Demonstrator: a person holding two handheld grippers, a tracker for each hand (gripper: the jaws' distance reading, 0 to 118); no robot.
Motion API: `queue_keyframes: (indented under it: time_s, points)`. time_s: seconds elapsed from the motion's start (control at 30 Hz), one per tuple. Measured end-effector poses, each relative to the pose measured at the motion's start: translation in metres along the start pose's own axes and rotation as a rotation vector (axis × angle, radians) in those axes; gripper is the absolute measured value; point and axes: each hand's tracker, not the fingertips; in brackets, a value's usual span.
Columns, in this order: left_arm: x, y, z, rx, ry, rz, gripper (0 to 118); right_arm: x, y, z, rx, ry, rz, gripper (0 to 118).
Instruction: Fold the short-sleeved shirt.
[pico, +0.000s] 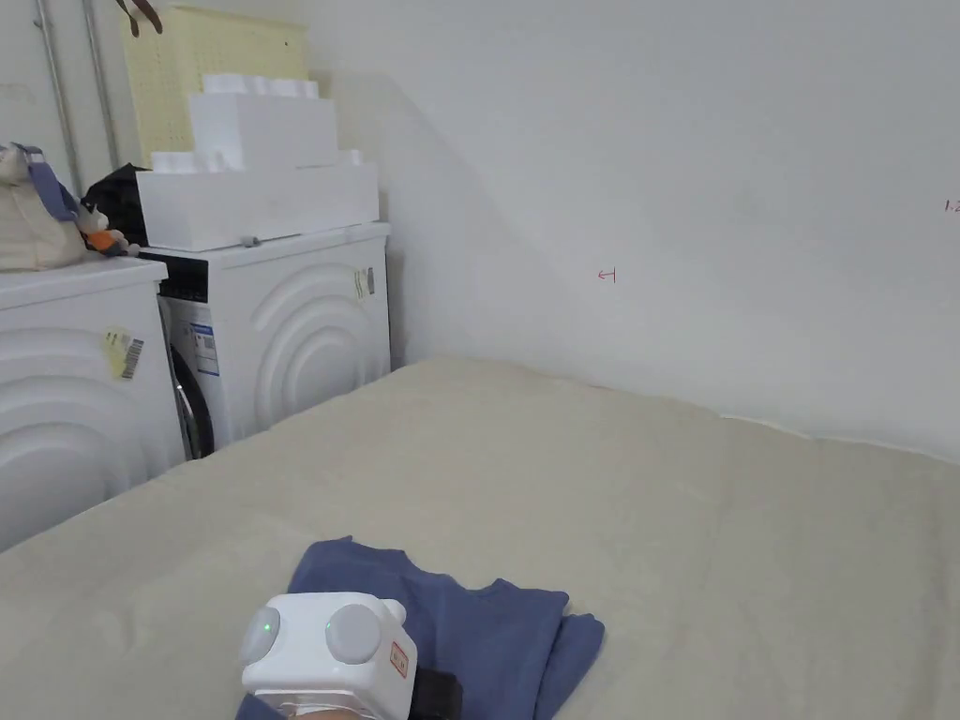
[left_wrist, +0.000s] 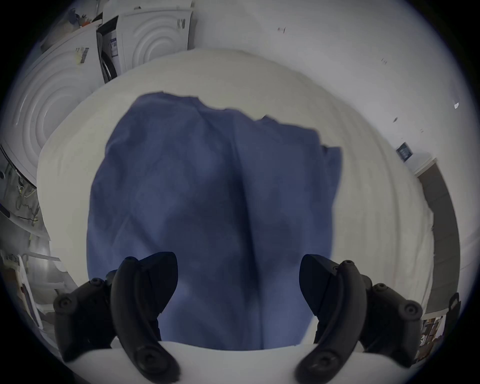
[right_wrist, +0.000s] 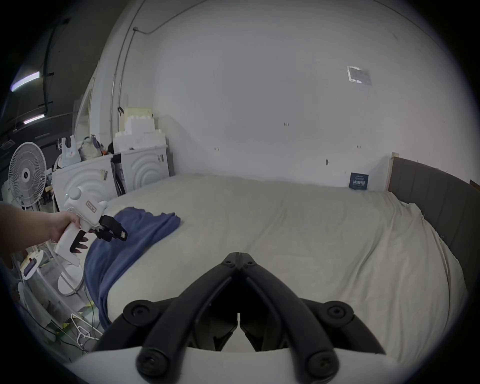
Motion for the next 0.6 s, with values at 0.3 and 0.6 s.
queue_keyframes:
  time_s: [0.3, 0.6]
  points:
    - [0.009, -0.007, -0.041, -0.036, 0.133, -0.086, 110, -0.002, -0.008, -0.022, -0.046, 0.021, -0.007, 0]
    - [0.014, -0.006, -0.025, -0.057, 0.149, -0.055, 86, 0.000, -0.013, -0.013, -0.056, 0.047, -0.026, 0]
